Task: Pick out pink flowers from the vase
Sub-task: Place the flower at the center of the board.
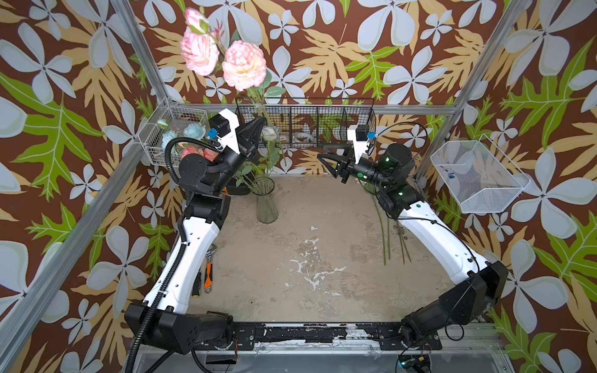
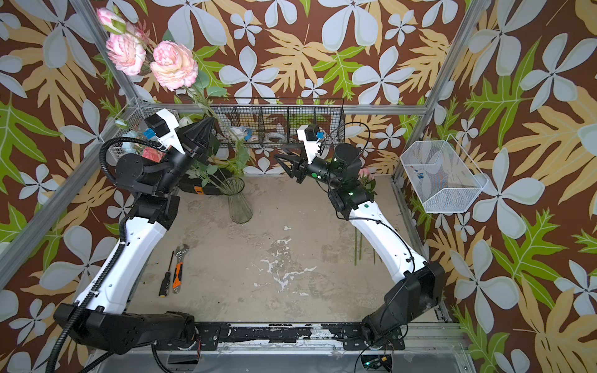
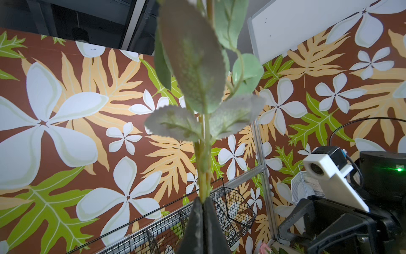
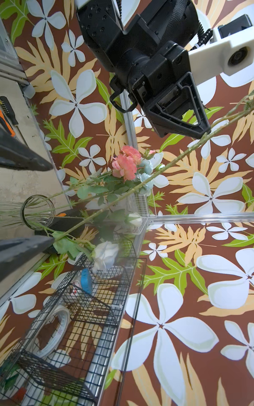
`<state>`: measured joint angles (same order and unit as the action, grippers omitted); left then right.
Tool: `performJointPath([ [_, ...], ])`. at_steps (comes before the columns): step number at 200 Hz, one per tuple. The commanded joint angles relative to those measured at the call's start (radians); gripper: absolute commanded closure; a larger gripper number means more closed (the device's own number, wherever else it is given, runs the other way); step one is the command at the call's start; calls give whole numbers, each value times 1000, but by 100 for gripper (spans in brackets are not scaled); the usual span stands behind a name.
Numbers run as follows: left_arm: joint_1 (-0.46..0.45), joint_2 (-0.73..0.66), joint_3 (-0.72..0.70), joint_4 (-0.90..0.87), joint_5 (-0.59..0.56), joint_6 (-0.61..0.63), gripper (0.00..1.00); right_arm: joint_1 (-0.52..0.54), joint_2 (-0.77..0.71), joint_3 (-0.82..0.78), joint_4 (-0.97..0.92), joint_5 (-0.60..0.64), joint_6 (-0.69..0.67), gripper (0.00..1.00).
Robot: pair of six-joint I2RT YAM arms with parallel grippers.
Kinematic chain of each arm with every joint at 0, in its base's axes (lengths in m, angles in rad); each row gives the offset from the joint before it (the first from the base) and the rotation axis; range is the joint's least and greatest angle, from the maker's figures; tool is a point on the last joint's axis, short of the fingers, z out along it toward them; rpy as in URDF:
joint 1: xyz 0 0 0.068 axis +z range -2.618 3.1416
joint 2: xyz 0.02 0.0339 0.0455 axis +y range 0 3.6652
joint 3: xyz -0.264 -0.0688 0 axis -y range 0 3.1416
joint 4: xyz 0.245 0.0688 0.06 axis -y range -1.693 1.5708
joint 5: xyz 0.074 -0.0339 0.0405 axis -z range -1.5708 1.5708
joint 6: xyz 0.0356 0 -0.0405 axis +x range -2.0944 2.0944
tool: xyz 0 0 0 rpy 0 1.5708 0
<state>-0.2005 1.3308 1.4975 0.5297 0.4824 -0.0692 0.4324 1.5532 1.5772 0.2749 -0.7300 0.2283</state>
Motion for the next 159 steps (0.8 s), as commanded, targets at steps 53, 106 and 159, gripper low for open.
performJointPath([
  [53,-96,-78,-162,-45,62,-28,100,89,-25,0,-30,-27,-170,48],
  [106,-141,-164,-348,32,37,-92,100,160,-18,-44,-4,-40,-187,46],
  [159,-181,-196,-427,57,32,-115,100,216,19,-47,4,-31,-187,48],
])
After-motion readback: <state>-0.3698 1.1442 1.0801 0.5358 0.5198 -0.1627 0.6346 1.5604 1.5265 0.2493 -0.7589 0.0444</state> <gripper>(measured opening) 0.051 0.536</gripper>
